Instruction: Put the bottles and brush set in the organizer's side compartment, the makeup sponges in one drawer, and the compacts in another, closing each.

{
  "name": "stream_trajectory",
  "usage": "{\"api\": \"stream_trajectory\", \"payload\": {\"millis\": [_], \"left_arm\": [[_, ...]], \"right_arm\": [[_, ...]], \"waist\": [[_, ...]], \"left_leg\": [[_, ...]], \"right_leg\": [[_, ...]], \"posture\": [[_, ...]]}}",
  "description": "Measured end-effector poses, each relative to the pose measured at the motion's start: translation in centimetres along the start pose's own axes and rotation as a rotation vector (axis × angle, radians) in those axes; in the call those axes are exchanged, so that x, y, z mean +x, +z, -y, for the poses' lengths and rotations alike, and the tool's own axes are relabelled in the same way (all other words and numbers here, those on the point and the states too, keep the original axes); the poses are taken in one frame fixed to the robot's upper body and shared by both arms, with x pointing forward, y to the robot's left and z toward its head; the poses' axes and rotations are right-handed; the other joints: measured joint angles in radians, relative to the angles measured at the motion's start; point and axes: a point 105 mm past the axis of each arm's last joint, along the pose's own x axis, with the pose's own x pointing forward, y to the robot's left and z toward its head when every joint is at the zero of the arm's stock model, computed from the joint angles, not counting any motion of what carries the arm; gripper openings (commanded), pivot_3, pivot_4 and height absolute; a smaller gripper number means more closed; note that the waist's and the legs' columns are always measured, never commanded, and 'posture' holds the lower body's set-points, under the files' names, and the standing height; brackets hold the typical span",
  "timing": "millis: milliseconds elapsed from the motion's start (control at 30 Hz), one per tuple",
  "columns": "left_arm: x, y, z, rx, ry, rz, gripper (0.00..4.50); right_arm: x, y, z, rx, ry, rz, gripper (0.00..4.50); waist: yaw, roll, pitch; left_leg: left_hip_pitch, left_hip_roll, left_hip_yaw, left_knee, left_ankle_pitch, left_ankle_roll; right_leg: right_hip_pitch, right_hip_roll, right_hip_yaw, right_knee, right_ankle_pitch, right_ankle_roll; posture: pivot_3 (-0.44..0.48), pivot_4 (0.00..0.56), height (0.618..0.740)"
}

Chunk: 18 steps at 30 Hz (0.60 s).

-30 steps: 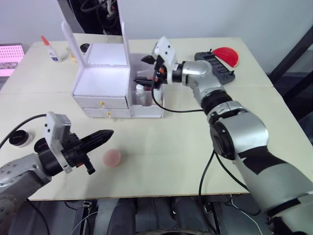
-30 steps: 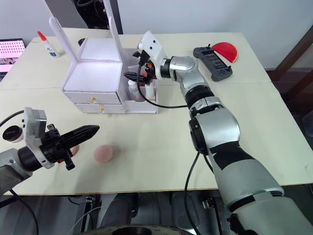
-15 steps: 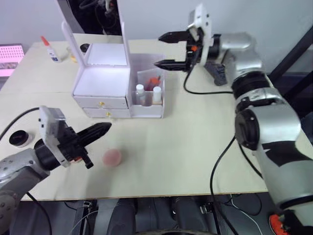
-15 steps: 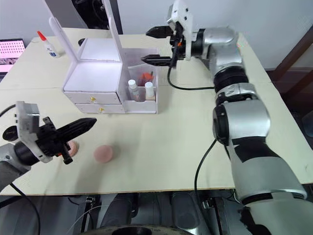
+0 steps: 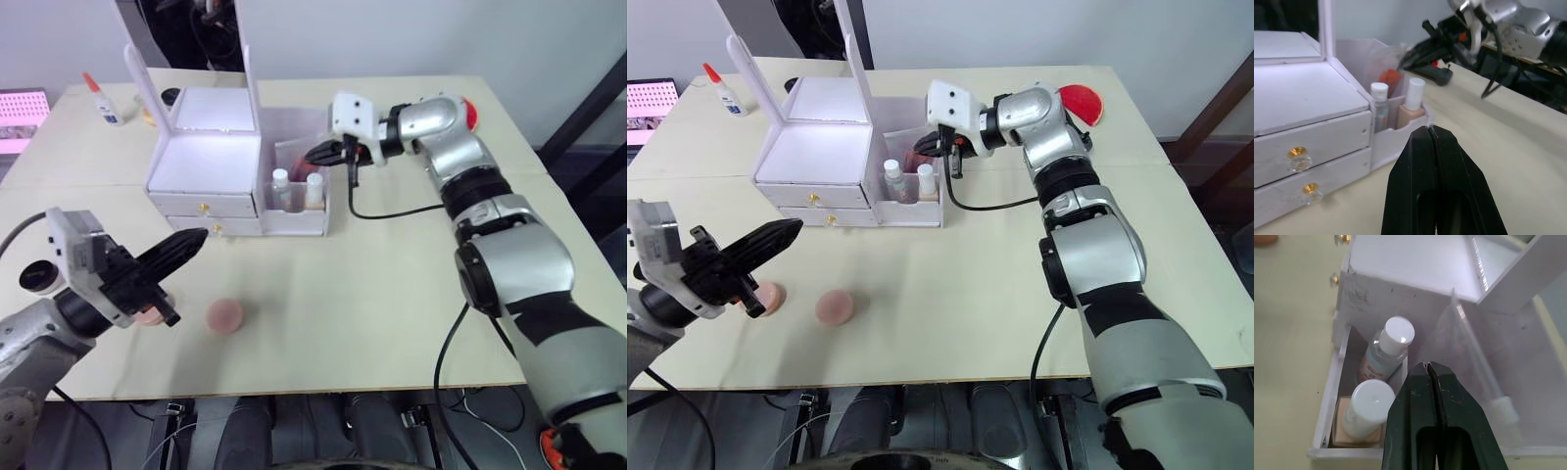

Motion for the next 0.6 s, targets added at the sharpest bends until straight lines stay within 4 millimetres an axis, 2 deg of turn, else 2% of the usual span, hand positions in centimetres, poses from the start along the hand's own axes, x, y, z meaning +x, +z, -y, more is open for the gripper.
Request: {"api": "stream_trajectory", "payload": {"millis": [100,233,467,600], "left_arm": [[0.0,0.2,-0.1,0.009,0.026,0.021,0.0],[0.1,0.4,-0.1,0.033,0.046,0.022,0.0],[0.1,0.7,-0.7,0.058,0.076,0.037,0.0],[0.0,0.6,-1.2,0.048,0.088,0.039,0.0]], "right_arm": [[1.0,-0.2,0.6,-0.029,-0.069,-0.052,0.04],[1.8,0.7,2.0,-0.087,-0.204,-0.063,0.04],[1.1,1.7,3.2,-0.088,-0.268,-0.016,0.04],[-0.8,1.9,3.6,0.012,-0.259,0.071,0.04]], "waist": [[-0.002,0.0,0.0],[-0.001,0.0,0.0],[0.0,0.0,0.0],[0.001,0.0,0.0]], "left_leg": [[0.0,0.0,0.0,0.0,0.0,0.0],[0.0,0.0,0.0,0.0,0.0,0.0],[0.0,0.0,0.0,0.0,0.0,0.0],[0.0,0.0,0.0,0.0,0.0,0.0]], "right_leg": [[0.0,0.0,0.0,0.0,0.0,0.0],[0.0,0.0,0.0,0.0,0.0,0.0],[0.0,0.0,0.0,0.0,0.0,0.0],[0.0,0.0,0.0,0.0,0.0,0.001]], "posture": [[0.0,0.15,0.74],[0.0,0.15,0.74],[0.0,0.15,0.74],[0.0,0.15,0.74]]}}
